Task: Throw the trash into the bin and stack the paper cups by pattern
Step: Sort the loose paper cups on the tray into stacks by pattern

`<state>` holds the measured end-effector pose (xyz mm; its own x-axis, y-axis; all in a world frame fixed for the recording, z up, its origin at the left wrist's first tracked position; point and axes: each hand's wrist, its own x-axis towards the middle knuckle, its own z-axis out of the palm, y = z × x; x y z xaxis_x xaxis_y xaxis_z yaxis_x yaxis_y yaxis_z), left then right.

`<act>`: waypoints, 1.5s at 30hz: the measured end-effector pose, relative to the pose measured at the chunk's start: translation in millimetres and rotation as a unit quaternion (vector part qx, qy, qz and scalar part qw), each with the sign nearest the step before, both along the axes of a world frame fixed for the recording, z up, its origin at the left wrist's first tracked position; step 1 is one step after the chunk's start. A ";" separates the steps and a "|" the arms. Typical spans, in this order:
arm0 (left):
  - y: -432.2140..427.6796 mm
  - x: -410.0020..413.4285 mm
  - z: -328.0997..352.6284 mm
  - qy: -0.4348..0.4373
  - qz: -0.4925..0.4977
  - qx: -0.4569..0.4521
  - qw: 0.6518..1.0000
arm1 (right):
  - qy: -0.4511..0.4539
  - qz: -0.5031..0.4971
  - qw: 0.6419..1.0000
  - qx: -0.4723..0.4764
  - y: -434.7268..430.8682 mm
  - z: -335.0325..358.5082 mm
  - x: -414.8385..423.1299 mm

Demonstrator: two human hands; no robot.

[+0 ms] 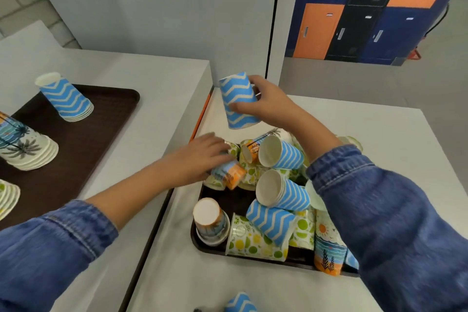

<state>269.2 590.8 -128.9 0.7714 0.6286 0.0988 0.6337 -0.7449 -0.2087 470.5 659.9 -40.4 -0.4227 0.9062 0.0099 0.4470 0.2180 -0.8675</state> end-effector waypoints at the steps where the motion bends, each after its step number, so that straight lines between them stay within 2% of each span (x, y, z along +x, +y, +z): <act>1: -3.7 -3.2 5.4 -0.075 0.051 -0.035 0.995 | 0.017 -0.017 1.000 -0.008 -6.2 1.5 8.5; 2: -10.9 -3.0 12.9 -0.166 0.107 -0.075 0.978 | 0.031 -0.031 0.999 -0.014 -13.2 3.0 16.9; 3: -19.5 -1.7 20.6 -0.262 0.162 -0.116 0.944 | 0.046 -0.045 0.998 -0.021 -20.3 3.0 25.1; 5: -39.5 5.8 37.1 -0.426 0.244 -0.178 0.853 | 0.078 -0.068 0.994 -0.037 -36.9 0.4 40.9; 7: -61.0 14.2 44.4 -0.524 0.292 -0.203 0.774 | 0.098 -0.089 0.990 -0.046 -55.1 -4.5 56.7; 9: -82.9 20.1 40.5 -0.579 0.312 -0.216 0.721 | 0.114 -0.108 0.986 -0.054 -73.5 -10.5 73.9; 14: -128.4 31.7 4.9 -0.628 0.364 -0.228 0.649 | 0.138 -0.168 0.975 -0.048 -113.5 -20.0 120.8; 19: -138.9 43.5 -34.2 -0.617 0.415 -0.212 0.634 | 0.149 -0.228 0.962 -0.035 -138.6 -26.8 151.5; 27: -145.5 53.0 -74.8 -0.582 0.420 -0.251 0.650 | 0.116 -0.268 0.956 -0.010 -165.1 -34.8 168.0; 35: -143.7 56.0 -71.7 -0.578 0.418 -0.254 0.653 | 0.097 -0.280 0.954 -0.041 -187.1 -57.6 177.5; 38: -146.6 55.3 -63.0 -0.586 0.422 -0.266 0.638 | 0.094 -0.284 0.953 -0.046 -188.7 -62.2 181.7; 40: -149.3 54.5 -49.1 -0.585 0.452 -0.233 0.632 | 0.094 -0.291 0.951 -0.045 -188.6 -63.7 185.9; 42: -153.6 56.6 -26.6 -0.578 0.463 -0.171 0.650 | 0.094 -0.296 0.950 -0.042 -187.9 -65.2 190.5; 45: -155.7 65.4 15.2 -0.541 0.431 -0.055 0.720 | 0.094 -0.299 0.949 -0.039 -186.4 -66.8 195.5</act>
<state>334.6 435.2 -113.7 -0.3998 0.8784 0.2618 0.6181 0.0475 0.7846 666.0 473.5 -107.1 0.1693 0.9846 -0.0435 0.3056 -0.0944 -0.9475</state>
